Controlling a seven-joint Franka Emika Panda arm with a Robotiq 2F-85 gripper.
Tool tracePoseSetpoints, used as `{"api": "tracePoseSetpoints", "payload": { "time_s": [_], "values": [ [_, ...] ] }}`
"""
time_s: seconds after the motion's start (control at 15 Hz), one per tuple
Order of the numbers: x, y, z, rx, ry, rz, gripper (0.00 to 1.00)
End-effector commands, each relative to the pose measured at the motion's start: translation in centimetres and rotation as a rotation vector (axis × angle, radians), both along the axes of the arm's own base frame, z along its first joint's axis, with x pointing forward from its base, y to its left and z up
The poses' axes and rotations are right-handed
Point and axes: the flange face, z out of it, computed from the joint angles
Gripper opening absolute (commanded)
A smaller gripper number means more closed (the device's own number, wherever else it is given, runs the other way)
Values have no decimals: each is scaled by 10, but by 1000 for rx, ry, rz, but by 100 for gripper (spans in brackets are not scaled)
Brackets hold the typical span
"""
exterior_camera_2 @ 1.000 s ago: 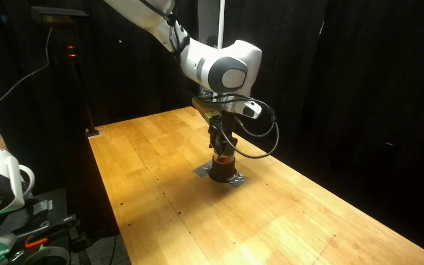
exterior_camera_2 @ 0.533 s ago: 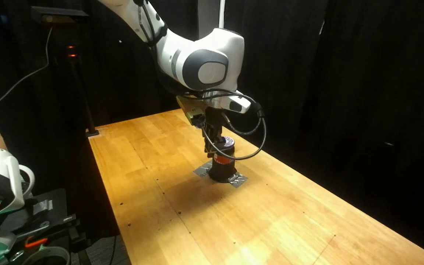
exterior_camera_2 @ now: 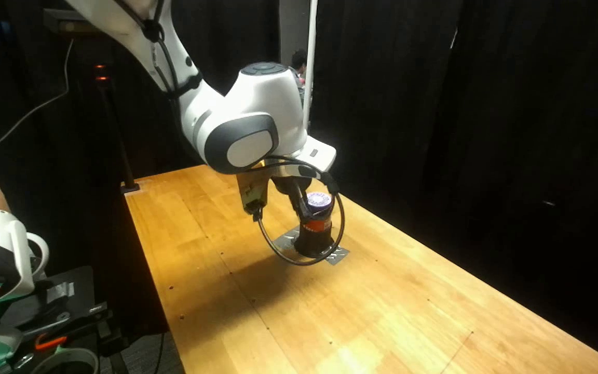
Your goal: Put a rubber band around the base of the cup
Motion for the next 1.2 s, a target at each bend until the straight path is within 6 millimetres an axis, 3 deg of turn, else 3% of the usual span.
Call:
{"api": "tracePoseSetpoints", "payload": {
  "time_s": [0.0, 0.6, 1.13],
  "values": [
    [-30, -1, -3, 22, -146, -50, 6],
    [-76, 14, -10, 76, -386, -59, 5],
    [-101, 5, -15, 71, -547, -73, 5]
  ]
}}
